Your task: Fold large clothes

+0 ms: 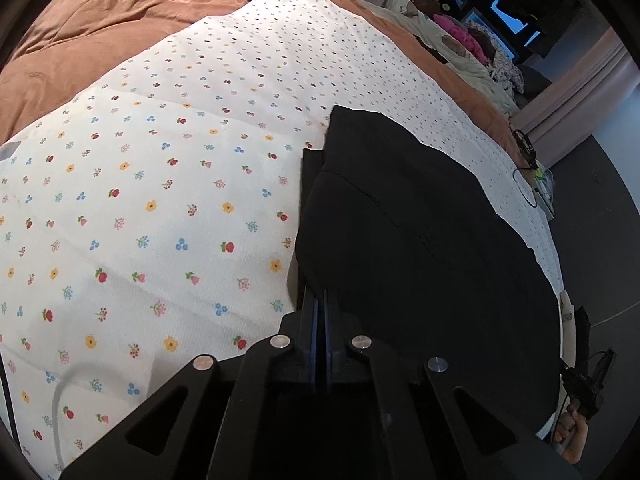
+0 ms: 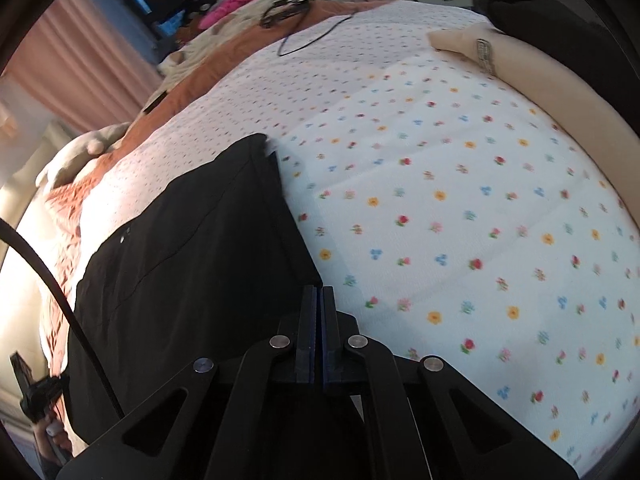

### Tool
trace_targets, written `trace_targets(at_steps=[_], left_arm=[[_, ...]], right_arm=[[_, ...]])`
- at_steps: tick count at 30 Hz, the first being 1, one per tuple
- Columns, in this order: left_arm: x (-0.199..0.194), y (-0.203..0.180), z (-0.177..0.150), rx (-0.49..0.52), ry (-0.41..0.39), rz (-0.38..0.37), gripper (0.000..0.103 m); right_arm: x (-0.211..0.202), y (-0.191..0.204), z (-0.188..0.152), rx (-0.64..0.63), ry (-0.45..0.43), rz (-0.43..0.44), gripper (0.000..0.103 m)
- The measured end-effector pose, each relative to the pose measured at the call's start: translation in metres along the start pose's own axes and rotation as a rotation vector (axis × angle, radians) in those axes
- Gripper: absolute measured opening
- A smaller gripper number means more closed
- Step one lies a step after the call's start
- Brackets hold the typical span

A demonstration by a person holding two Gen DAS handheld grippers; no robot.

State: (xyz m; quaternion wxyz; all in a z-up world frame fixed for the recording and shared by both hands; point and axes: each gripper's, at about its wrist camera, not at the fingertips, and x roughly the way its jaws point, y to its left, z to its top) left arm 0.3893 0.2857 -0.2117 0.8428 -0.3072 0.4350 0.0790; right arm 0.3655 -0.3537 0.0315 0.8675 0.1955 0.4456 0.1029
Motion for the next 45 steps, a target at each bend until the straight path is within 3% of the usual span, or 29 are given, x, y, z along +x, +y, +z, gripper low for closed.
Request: trace_targets(at_steps=[5,7,8,9,10,11,20,23,25,34,36,43,45], left_arm=[[-0.019,0.006,-0.009,-0.038,0.020,-0.020,0.005],[-0.029,0.008,-0.013,-0.047,0.000,-0.026,0.016],[-0.034,0.010,-0.016,-0.053,-0.008,-0.033,0.038],[-0.039,0.011,-0.018,-0.059,-0.014,-0.047,0.077],[-0.043,0.013,-0.020,-0.066,-0.023,-0.066,0.094],[-0.049,0.015,-0.023,-0.075,-0.044,-0.086,0.103],[-0.074,0.039,-0.050,-0.137,-0.078,-0.120,0.103],[-0.079,0.047,-0.059,-0.157,-0.083,-0.148,0.103],[-0.081,0.050,-0.065,-0.160,-0.086,-0.161,0.102],[-0.082,0.062,-0.087,-0.193,-0.055,-0.220,0.085],[-0.079,0.064,-0.090,-0.203,-0.045,-0.220,0.082],[-0.069,0.067,-0.100,-0.220,-0.002,-0.255,0.076],[-0.065,0.067,-0.103,-0.230,0.013,-0.270,0.071]], right_arm=[[-0.025,0.007,-0.004,-0.008,-0.002,-0.025,0.001],[-0.036,0.010,-0.005,-0.022,-0.010,-0.026,0.021],[-0.040,0.011,-0.006,-0.022,-0.012,-0.018,0.061],[-0.046,0.011,-0.008,-0.020,-0.016,-0.003,0.090],[-0.051,0.012,-0.010,-0.022,-0.028,0.006,0.091],[-0.057,0.014,-0.012,-0.029,-0.041,0.012,0.091],[-0.091,0.045,-0.032,-0.119,-0.085,0.074,0.090],[-0.092,0.062,-0.038,-0.165,-0.074,0.096,0.074],[-0.087,0.074,-0.042,-0.188,-0.049,0.116,0.068],[-0.062,0.130,-0.065,-0.286,0.032,0.158,0.067],[-0.055,0.142,-0.069,-0.319,0.057,0.164,0.056],[-0.022,0.172,-0.078,-0.383,0.151,0.173,0.051],[-0.012,0.182,-0.081,-0.407,0.184,0.169,0.049]])
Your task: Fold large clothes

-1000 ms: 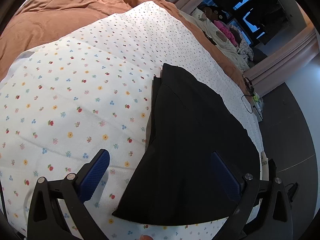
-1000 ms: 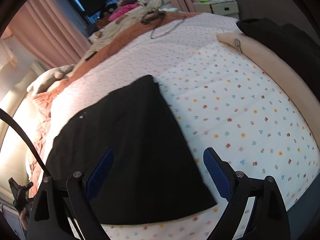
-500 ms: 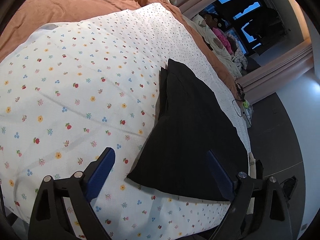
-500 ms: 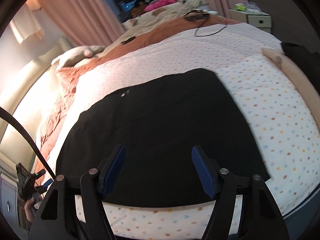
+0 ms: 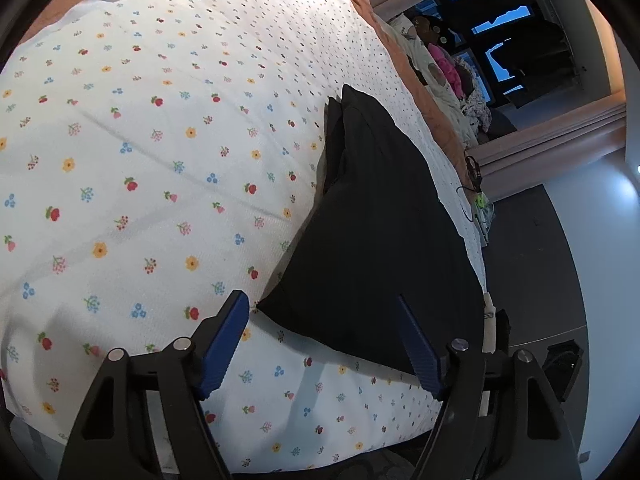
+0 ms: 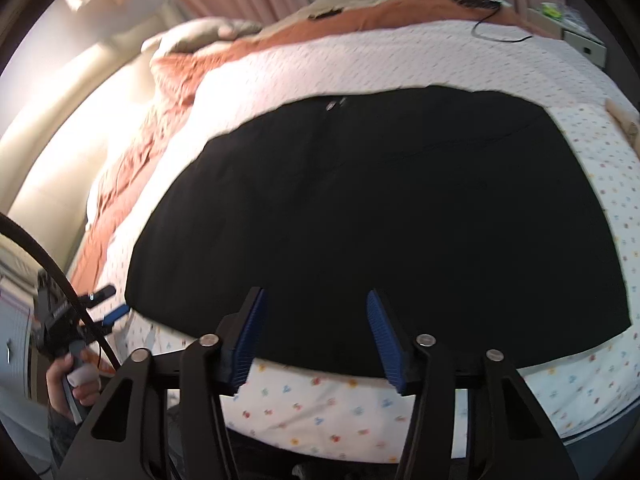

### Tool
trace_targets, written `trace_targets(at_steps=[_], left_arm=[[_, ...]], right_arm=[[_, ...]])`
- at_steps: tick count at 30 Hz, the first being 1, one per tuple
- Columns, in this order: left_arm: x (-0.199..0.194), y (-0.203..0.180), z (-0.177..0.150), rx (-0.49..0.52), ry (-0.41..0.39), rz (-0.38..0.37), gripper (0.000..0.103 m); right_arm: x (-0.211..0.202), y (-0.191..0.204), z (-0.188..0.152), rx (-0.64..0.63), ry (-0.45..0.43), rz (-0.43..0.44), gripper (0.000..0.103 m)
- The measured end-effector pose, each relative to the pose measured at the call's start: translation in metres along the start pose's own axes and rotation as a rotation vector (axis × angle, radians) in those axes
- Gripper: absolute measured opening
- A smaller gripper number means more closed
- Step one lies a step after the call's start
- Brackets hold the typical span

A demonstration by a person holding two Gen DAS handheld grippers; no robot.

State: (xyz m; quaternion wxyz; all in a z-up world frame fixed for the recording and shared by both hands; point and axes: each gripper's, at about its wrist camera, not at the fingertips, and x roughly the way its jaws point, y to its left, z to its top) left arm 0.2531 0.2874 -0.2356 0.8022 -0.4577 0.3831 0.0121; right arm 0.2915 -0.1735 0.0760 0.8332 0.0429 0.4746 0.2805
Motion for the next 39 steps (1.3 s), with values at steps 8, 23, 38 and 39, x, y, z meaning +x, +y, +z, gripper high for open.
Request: trace_targets(at_steps=[8,23,38,39], left_arm=[[0.021,0.005,-0.001,-0.040,0.039,-0.024,0.060],[0.037,0.001,0.014,-0.066,0.022,-0.018,0.051],[0.040,-0.001,0.010,-0.119,0.010,0.002,0.048],[0.040,-0.001,0.010,-0.124,0.010,0.001,0.048]], right_arm=[[0.036,0.028,0.002,-0.042,0.070,-0.022,0.049],[0.144,0.022,0.058,-0.030,0.112,-0.168,0.029],[0.240,0.003,0.157,-0.004,0.074,-0.198,0.025],[0.247,0.002,0.162,-0.001,0.073,-0.199,0.025]])
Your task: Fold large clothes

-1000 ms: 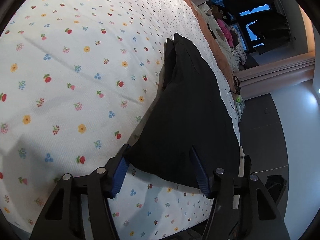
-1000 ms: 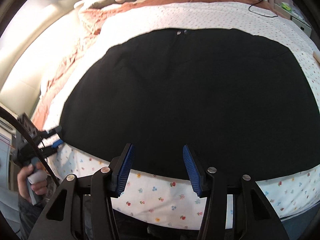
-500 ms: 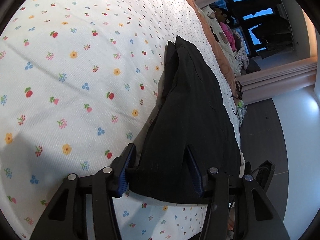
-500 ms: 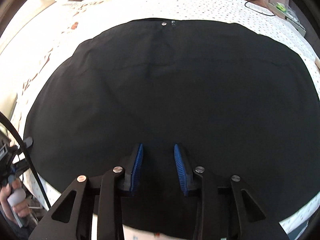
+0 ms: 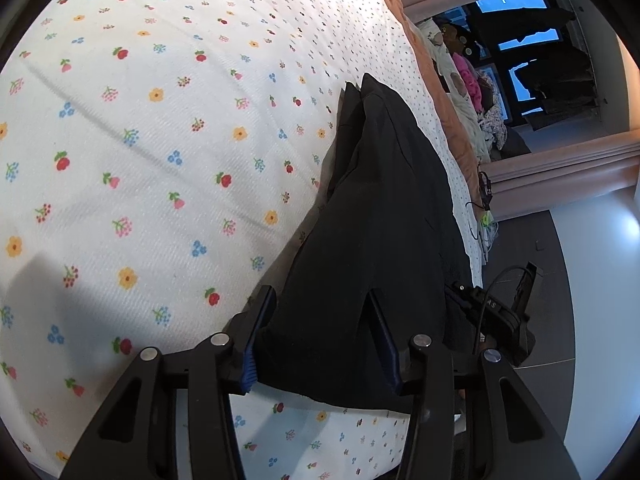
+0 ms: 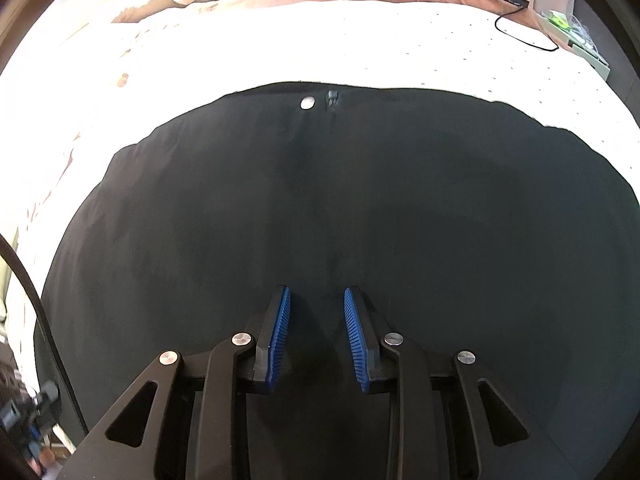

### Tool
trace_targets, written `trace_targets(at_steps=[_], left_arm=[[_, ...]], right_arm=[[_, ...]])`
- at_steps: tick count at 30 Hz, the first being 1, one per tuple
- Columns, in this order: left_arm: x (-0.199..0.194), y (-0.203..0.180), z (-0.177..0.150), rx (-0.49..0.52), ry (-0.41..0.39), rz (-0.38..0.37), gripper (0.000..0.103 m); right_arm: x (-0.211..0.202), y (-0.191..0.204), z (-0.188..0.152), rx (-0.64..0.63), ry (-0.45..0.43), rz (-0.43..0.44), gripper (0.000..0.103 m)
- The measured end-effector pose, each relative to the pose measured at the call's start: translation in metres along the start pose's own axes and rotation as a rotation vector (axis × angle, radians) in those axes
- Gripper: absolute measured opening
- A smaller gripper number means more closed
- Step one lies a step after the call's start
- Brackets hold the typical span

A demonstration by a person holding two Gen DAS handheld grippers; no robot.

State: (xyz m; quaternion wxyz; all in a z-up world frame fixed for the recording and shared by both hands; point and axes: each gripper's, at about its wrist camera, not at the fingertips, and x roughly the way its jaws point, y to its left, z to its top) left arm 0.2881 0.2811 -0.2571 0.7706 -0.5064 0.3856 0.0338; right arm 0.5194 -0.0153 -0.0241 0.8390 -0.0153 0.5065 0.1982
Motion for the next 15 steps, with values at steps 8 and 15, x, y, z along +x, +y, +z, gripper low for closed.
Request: trace_targets(at_steps=[8,15], left_arm=[[0.001,-0.003,-0.002,-0.012,-0.007,0.019,0.044],[-0.003,-0.004,-0.002,-0.021,0.002,-0.025,0.024]], right_arm=[[0.047,0.004,0.030,0.018,-0.026,-0.005,0.025],[0.060,0.005,0.036,0.003,-0.058,0.057,0.025]])
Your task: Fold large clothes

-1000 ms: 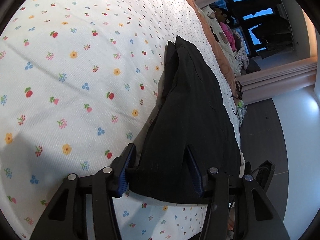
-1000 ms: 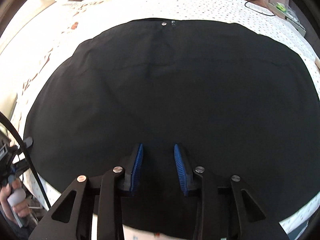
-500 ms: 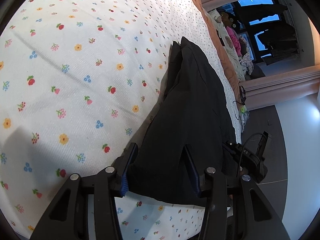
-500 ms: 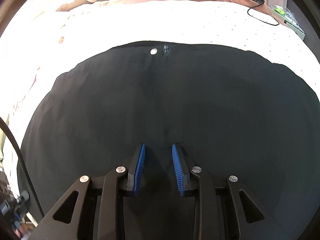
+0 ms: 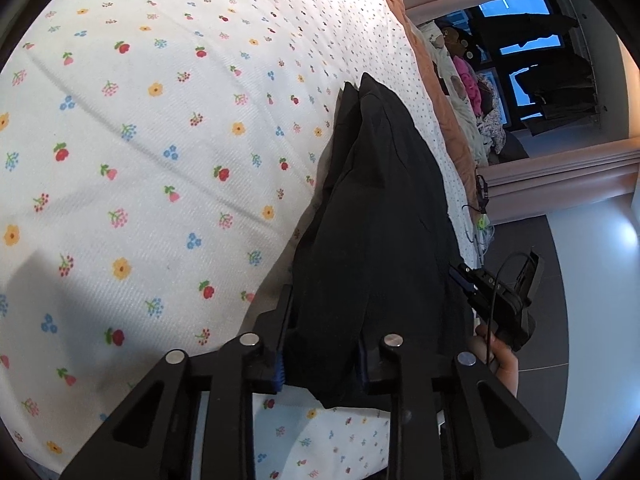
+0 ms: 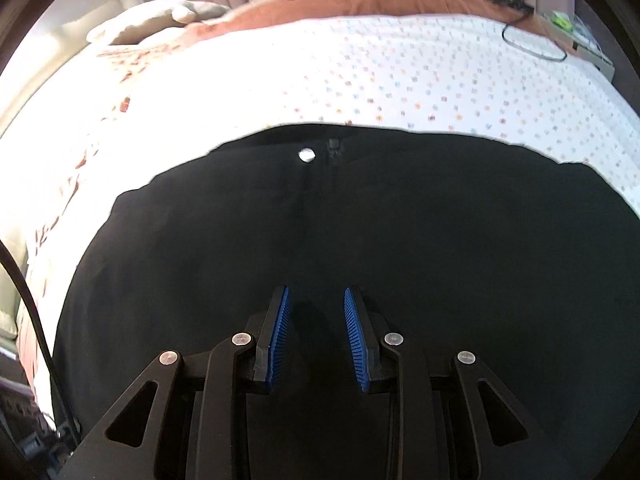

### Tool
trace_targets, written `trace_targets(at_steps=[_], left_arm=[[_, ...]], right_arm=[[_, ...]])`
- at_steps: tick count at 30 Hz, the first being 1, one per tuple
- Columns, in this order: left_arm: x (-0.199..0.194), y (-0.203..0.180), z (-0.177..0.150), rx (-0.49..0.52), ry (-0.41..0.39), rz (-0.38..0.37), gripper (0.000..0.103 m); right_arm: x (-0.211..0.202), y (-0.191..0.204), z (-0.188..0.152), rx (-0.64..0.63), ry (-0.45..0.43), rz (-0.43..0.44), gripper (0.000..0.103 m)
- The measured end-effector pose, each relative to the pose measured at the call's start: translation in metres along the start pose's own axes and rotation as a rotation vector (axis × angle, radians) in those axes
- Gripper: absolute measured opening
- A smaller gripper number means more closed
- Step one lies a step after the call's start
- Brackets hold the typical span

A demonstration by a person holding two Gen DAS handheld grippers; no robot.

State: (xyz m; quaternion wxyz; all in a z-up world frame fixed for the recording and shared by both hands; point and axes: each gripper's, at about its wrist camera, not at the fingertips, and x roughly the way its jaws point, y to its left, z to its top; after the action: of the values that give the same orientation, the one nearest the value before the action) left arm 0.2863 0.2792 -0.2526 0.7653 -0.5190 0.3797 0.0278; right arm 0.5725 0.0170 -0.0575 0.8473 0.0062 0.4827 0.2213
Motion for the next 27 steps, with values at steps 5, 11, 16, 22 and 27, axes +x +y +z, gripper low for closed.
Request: trace_targets(at_steps=[5,11,16,22,27], left_arm=[[-0.009,-0.017,0.003,0.019,-0.013,-0.039,0.021],[-0.023,-0.045,0.007,0.059,-0.024,-0.093,0.020],[-0.031,-0.073,0.006,0.110,-0.030,-0.138,0.019],[-0.039,-0.106,0.005,0.172,-0.025,-0.189,0.018],[-0.043,-0.131,0.004,0.221,-0.020,-0.212,0.018]], right_arm=[[-0.021,-0.004,-0.020,0.007,-0.047,0.039,0.025],[-0.050,-0.003,-0.045,0.026,-0.066,0.076,0.027],[-0.058,-0.010,-0.052,0.066,-0.087,0.117,0.065],[-0.051,-0.005,-0.084,0.097,-0.059,0.175,0.062],[-0.045,-0.014,-0.100,0.118,-0.020,0.207,0.039]])
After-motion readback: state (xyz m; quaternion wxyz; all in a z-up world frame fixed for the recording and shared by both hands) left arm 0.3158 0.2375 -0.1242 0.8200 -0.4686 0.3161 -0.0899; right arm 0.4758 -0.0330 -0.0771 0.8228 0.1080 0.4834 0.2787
